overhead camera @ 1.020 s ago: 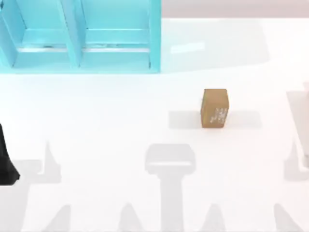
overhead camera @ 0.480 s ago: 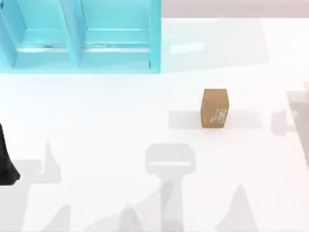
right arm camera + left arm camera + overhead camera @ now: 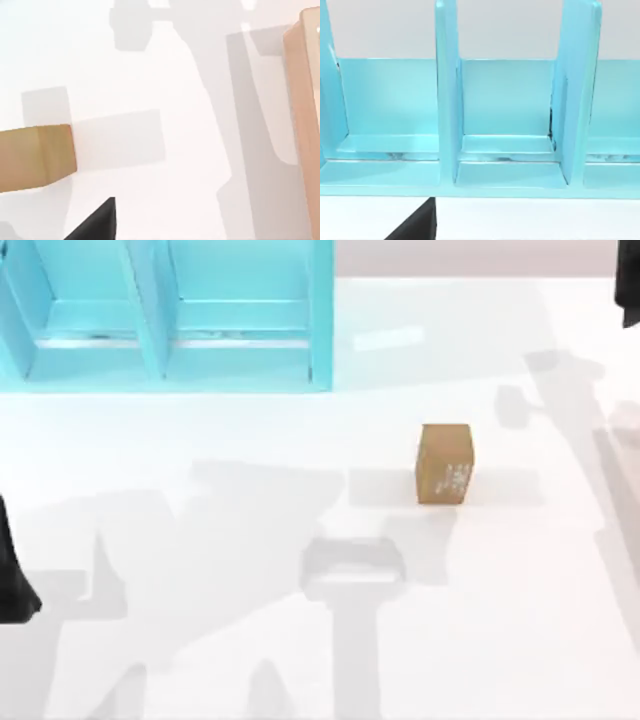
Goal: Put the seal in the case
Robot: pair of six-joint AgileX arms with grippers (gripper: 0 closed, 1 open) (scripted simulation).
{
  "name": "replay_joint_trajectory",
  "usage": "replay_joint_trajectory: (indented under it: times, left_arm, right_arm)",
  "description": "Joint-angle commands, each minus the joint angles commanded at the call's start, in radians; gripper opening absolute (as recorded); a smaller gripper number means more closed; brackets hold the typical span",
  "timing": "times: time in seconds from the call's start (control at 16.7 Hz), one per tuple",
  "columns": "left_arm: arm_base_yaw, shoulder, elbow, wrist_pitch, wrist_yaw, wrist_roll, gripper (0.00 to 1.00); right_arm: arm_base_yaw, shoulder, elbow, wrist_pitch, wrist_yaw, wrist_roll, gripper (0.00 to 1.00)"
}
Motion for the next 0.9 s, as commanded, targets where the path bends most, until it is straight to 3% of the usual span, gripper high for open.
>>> replay_joint_trajectory:
  times: [0.54, 0.9]
  left_arm:
    - [0.0, 0.0, 0.0, 0.0, 0.0, 0.0, 1.0]
    - [0.0, 0.0, 0.0, 0.0, 0.0, 0.0, 1.0]
  right_arm:
    - [0.236, 0.59, 0.549, -0.322, -0.014, 0.131, 1.0]
    - [0.316, 0.701, 0.669, -0.363, -0.023, 0.159, 1.0]
